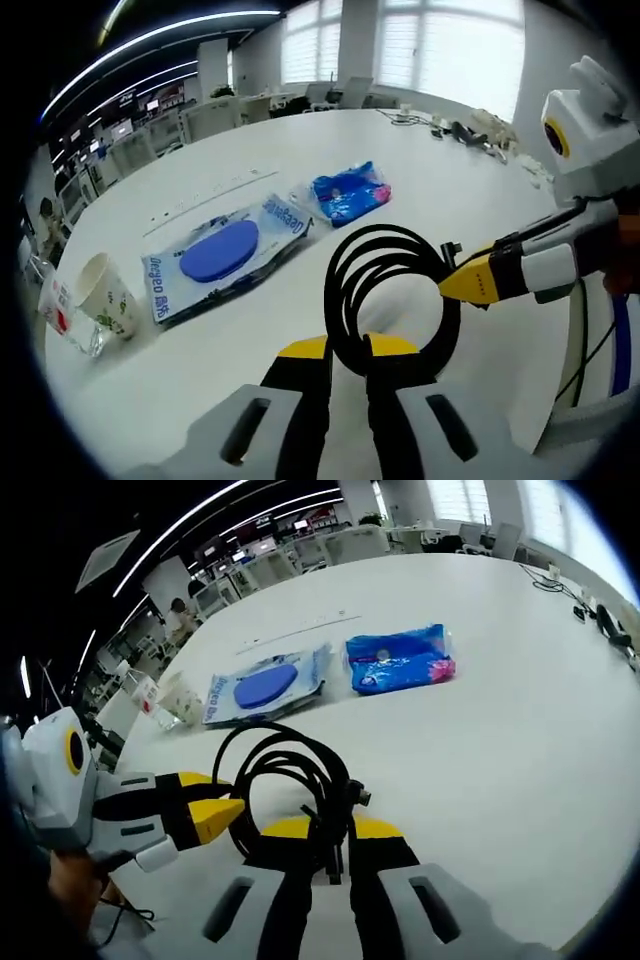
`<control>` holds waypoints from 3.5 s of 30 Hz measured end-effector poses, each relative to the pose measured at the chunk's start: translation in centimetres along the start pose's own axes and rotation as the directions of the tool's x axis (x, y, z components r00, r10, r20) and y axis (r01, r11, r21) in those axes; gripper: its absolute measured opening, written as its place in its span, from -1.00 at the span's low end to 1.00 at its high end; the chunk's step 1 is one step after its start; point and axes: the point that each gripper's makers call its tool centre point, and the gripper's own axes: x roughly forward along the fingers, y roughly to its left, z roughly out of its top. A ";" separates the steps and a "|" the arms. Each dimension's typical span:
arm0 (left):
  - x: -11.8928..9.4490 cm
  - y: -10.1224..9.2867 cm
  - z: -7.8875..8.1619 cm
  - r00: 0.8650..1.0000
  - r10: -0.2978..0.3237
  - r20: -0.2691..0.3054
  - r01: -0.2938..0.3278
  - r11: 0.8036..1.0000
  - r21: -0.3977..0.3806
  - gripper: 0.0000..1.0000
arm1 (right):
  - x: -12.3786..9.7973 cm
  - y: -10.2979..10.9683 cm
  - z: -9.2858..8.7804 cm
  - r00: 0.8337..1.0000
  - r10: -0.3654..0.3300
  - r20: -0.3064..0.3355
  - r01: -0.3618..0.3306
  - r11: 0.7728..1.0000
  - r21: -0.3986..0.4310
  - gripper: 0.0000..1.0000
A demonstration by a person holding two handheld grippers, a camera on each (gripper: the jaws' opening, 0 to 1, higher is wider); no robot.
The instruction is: Arrange the tabletop items into an orderly group along one side of the table until the central work area is clear of visible clutter.
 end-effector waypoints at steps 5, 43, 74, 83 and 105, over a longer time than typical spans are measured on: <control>1.4 0.2 0.7 1.000 -0.003 -0.008 0.002 1.000 -0.018 -0.84 | 0.9 -0.9 1.0 1.000 0.001 -0.015 -0.001 1.000 -0.001 -0.83; 6.8 1.7 1.5 0.999 -0.024 -0.029 0.021 0.994 -0.105 -0.92 | 6.4 -4.1 3.6 0.996 -0.017 -0.088 0.009 0.996 -0.086 -0.81; 2.1 4.7 1.0 0.991 -0.015 0.136 0.014 1.000 0.012 0.05 | 3.1 -2.3 5.6 0.992 0.093 0.086 -0.052 0.919 -0.392 0.26; -1.6 7.0 1.1 0.983 -0.012 0.181 0.007 1.000 0.029 0.29 | -0.3 0.3 5.3 0.967 0.223 0.126 -0.140 0.873 -0.467 0.60; -12.9 9.6 -2.5 0.972 0.062 0.226 -0.082 0.993 0.079 0.80 | -8.5 3.5 3.8 0.909 0.376 0.178 -0.183 0.746 -0.640 0.99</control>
